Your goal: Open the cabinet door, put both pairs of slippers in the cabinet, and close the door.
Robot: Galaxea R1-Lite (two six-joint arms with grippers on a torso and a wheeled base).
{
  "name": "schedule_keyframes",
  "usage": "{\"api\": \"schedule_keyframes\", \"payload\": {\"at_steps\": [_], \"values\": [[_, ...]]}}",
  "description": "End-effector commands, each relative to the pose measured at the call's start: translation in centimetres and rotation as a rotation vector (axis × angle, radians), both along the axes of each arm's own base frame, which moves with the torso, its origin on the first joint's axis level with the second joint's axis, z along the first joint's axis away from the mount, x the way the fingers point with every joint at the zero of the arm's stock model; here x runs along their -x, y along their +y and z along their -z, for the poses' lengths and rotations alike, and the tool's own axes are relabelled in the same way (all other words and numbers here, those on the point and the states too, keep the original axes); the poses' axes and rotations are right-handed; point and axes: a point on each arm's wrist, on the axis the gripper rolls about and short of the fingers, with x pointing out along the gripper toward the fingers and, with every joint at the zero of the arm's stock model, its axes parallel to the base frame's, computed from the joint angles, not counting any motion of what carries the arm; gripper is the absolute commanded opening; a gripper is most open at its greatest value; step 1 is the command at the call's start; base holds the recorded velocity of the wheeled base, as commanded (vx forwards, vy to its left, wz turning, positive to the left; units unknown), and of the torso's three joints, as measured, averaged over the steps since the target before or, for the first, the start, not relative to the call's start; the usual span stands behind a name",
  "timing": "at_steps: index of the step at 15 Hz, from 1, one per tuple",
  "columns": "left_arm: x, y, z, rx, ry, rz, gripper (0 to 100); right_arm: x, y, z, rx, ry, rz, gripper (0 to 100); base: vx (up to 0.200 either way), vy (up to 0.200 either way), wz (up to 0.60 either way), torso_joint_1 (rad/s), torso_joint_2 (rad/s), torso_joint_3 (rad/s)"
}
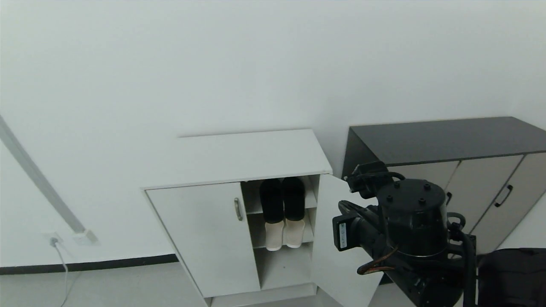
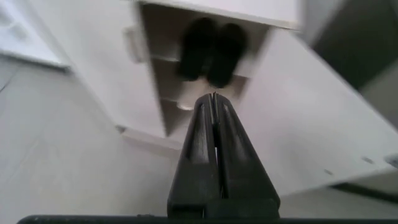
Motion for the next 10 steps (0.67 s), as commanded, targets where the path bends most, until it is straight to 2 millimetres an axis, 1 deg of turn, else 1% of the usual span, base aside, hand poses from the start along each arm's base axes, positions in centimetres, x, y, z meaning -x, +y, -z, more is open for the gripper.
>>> {"api": "schedule_keyframes", "payload": {"at_steps": [1, 5, 7, 9, 10], "values": [[0.0, 0.0, 0.0, 0.0, 0.0, 0.001, 0, -0.3, -0.1, 0.0, -0.002, -0.002, 0.009, 0, 0.0, 0.0, 0.0, 0.0, 0.0, 0.0], [0.0, 0.0, 0.0, 0.0, 0.0, -0.001, 0, -0.8, -0.4, 0.1, 0.002, -0.005, 0.028, 0, 0.0, 0.0, 0.0, 0.0, 0.0, 0.0], [0.0, 0.0, 0.0, 0.0, 0.0, -0.001, 0, -1.5, -0.9, 0.4, 0.033, -0.004, 0.052, 0, 0.0, 0.0, 0.0, 0.0, 0.0, 0.0], [0.0, 0.0, 0.0, 0.0, 0.0, -0.001, 0, -1.9, -0.9, 0.6, 0.022, -0.013, 0.061, 0, 0.0, 0.0, 0.0, 0.0, 0.0, 0.0], [0.0, 0.0, 0.0, 0.0, 0.0, -0.001, 0, -2.0, -0.8, 0.6, 0.021, -0.015, 0.061, 0, -0.2, 0.0, 0.0, 0.002, 0.0, -0.002]]}}
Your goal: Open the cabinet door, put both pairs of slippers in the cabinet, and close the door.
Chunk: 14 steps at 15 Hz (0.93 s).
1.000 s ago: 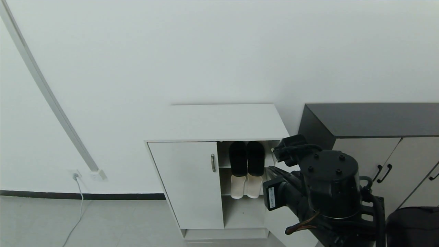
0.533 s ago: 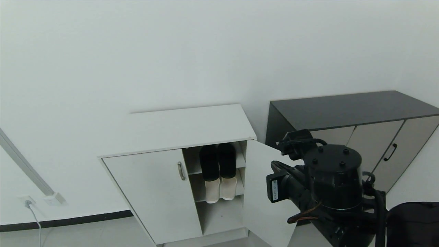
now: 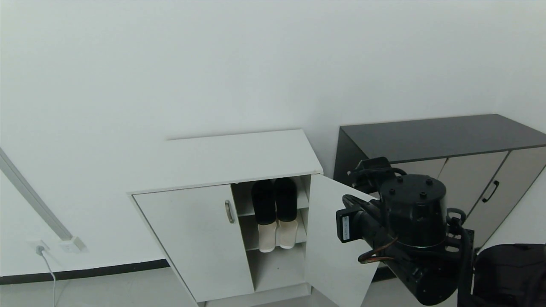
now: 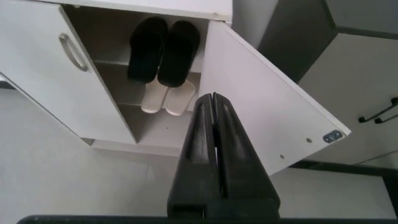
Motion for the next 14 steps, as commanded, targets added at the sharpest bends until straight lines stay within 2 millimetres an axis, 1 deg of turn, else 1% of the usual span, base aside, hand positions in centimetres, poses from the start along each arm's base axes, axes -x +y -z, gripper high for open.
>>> {"api": "schedule_keyframes", "payload": {"at_steps": [1, 3, 5, 6, 8, 9, 10, 11, 12, 14], "values": [[0.0, 0.0, 0.0, 0.0, 0.0, -0.001, 0, -0.3, 0.0, 0.4, 0.009, 0.008, 0.006, 0, -0.2, 0.0, 0.0, 0.002, 0.0, -0.002], [0.0, 0.0, 0.0, 0.0, 0.0, -0.001, 0, -0.6, 0.0, 0.6, 0.013, 0.011, 0.015, 0, -0.2, 0.0, 0.0, 0.002, 0.0, 0.002], [0.0, 0.0, 0.0, 0.0, 0.0, -0.001, 0, -1.9, -0.5, 0.9, 0.026, 0.01, 0.051, 0, 0.0, 0.0, 0.0, 0.0, 0.0, 0.0], [0.0, 0.0, 0.0, 0.0, 0.0, -0.001, 0, -3.3, -0.7, 0.7, 0.01, 0.003, 0.073, 0, 0.0, 0.0, 0.0, 0.0, 0.0, 0.0], [0.0, 0.0, 0.0, 0.002, 0.0, -0.001, 0, -6.7, -1.9, 0.9, -0.004, 0.001, 0.158, 0, 0.0, 0.0, 0.0, 0.0, 0.0, 0.0], [0.0, 0.0, 0.0, 0.0, 0.0, -0.001, 0, -8.0, -2.4, 0.9, -0.008, 0.0, 0.187, 0, 0.0, 0.0, 0.0, 0.0, 0.0, 0.0], [0.0, 0.0, 0.0, 0.002, 0.0, -0.001, 0, -9.9, -3.2, 0.9, -0.008, 0.006, 0.228, 0, 0.0, 0.0, 0.0, 0.0, 0.0, 0.0], [0.0, 0.0, 0.0, 0.0, 0.0, -0.001, 0, -11.3, -3.6, 1.1, -0.01, 0.017, 0.242, 0, 0.0, 0.0, 0.0, 0.0, 0.0, 0.0], [0.0, 0.0, 0.0, 0.002, 0.0, -0.001, 0, -12.4, -4.0, 1.5, -0.02, 0.036, 0.25, 0, 0.0, 0.0, 0.0, 0.0, 0.0, 0.0], [0.0, 0.0, 0.0, 0.002, 0.0, -0.001, 0, -15.3, -5.3, 3.0, -0.041, 0.08, 0.276, 0, 0.0, 0.0, 0.0, 0.0, 0.0, 0.0]]}}
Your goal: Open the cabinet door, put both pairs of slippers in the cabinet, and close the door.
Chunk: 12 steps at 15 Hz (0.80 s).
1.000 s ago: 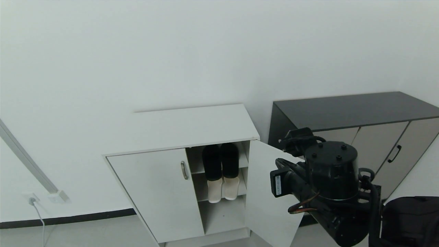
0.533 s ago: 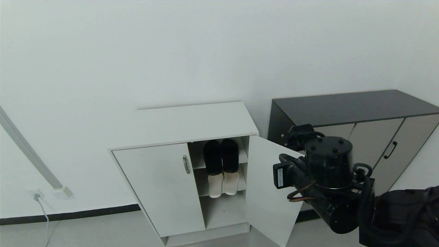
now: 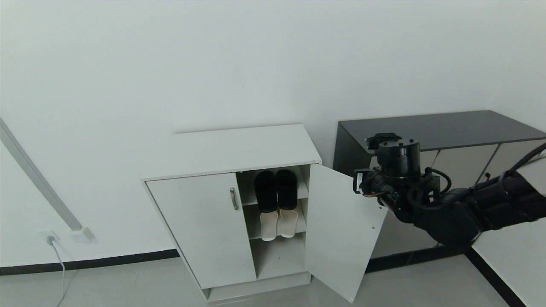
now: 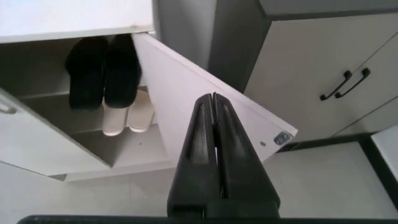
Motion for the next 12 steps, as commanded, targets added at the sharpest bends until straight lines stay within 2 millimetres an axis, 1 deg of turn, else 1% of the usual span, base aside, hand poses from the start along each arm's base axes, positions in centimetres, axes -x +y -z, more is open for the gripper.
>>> {"api": "schedule_keyframes", "payload": {"at_steps": [1, 3, 5, 8, 12], "values": [[0.0, 0.0, 0.0, 0.001, 0.0, 0.0, 0, -4.6, -1.9, 2.9, -0.014, 0.052, 0.056, 0, 0.0, 0.0, 0.0, 0.0, 0.0, 0.0], [0.0, 0.0, 0.0, 0.002, 0.0, 0.0, 0, -6.4, -3.1, 3.8, -0.027, 0.059, 0.084, 0, 0.0, 0.0, 0.0, 0.0, 0.0, 0.0], [0.0, 0.0, 0.0, 0.002, 0.0, 0.0, 0, -7.3, -3.8, 4.5, -0.03, 0.069, 0.095, 0, 0.0, 0.0, 0.0, 0.0, 0.0, 0.0], [0.0, 0.0, 0.0, 0.002, 0.0, 0.0, 0, -8.3, -4.0, 5.7, -0.033, 0.084, 0.102, 0, 0.0, 0.0, 0.0, 0.0, 0.0, 0.0], [0.0, 0.0, 0.0, 0.004, 0.0, 0.0, 0, -8.8, -4.5, 6.5, -0.03, 0.099, 0.108, 0, 0.0, 0.0, 0.0, 0.0, 0.0, 0.0]]}}
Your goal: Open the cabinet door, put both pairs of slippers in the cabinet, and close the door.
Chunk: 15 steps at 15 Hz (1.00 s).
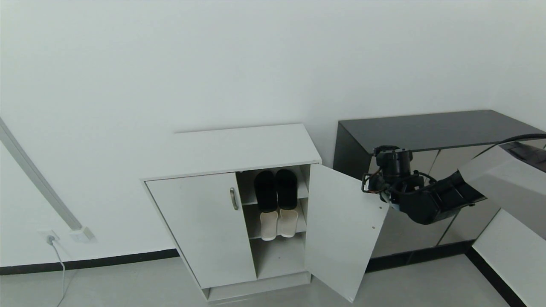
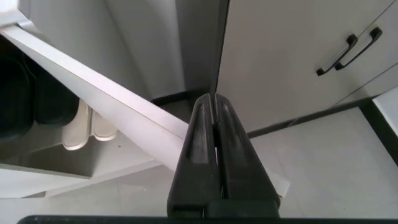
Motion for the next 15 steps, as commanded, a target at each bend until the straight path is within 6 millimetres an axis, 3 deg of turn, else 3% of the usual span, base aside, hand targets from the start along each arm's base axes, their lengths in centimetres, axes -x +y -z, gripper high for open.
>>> {"api": "schedule_keyframes", "payload": {"at_steps": [1, 11, 15], "values": [[0.0, 0.0, 0.0, 0.001, 0.0, 0.0, 0, -0.3, -0.1, 0.7, 0.003, 0.015, 0.001, 0, 0.0, 0.0, 0.0, 0.0, 0.0, 0.0], [0.0, 0.0, 0.0, 0.001, 0.0, 0.0, 0, -0.2, -0.1, 1.3, 0.013, 0.041, 0.001, 0, 0.0, 0.0, 0.0, 0.0, 0.0, 0.0], [0.0, 0.0, 0.0, 0.001, 0.0, 0.0, 0, 1.3, 1.1, 1.1, 0.022, 0.057, -0.038, 0, 0.0, 0.0, 0.0, 0.0, 0.0, 0.0]]}}
